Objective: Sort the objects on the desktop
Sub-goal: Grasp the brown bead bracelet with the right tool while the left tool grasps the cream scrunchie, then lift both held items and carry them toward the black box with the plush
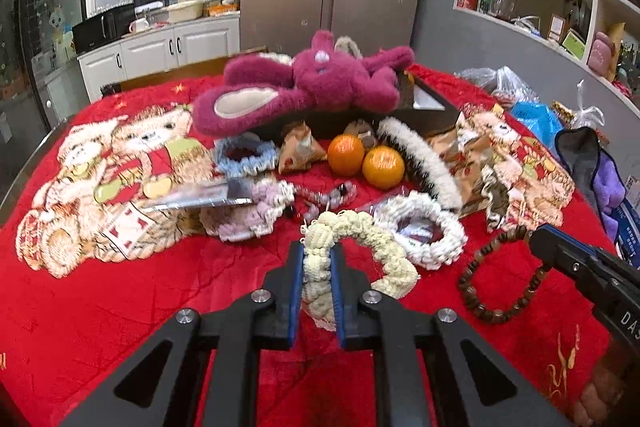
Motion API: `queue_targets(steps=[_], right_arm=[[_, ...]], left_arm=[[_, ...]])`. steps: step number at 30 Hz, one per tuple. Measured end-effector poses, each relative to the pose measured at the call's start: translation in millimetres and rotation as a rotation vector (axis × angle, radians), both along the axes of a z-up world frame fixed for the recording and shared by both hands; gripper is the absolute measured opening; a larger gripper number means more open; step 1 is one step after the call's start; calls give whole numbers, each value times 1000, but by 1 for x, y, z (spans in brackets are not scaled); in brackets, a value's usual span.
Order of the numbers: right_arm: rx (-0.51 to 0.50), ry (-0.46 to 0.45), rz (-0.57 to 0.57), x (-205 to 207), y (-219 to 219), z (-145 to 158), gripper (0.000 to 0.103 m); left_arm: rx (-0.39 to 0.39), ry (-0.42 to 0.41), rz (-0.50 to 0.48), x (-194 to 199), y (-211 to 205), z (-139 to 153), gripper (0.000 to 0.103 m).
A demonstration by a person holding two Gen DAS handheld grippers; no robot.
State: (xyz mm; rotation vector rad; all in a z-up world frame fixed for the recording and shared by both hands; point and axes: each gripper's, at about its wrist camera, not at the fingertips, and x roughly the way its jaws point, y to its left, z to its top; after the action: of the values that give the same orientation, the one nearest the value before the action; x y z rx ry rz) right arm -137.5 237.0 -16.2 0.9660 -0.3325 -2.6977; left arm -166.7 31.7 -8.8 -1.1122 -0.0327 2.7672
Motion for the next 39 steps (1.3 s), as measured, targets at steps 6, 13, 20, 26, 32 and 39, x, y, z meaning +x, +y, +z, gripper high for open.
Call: queue_targets(steps=[6, 13, 20, 26, 32, 39], right_arm=[[-12, 46, -13, 11, 3, 16, 11], [6, 101, -8, 23, -4, 45, 11], [54, 118, 0, 24, -17, 59, 11], [50, 102, 19, 14, -24, 63, 11], [121, 114, -9, -7, -31, 72, 11], [169, 132, -35, -42, -25, 91, 11]], left_arm=[[11, 56, -4, 11, -1, 20, 13], [50, 92, 6, 17, -7, 41, 13], [57, 120, -18, 26, -3, 56, 13], [72, 93, -43, 22, 0, 59, 13], [68, 53, -73, -3, 9, 54, 13], [74, 41, -106, -43, 32, 56, 13]])
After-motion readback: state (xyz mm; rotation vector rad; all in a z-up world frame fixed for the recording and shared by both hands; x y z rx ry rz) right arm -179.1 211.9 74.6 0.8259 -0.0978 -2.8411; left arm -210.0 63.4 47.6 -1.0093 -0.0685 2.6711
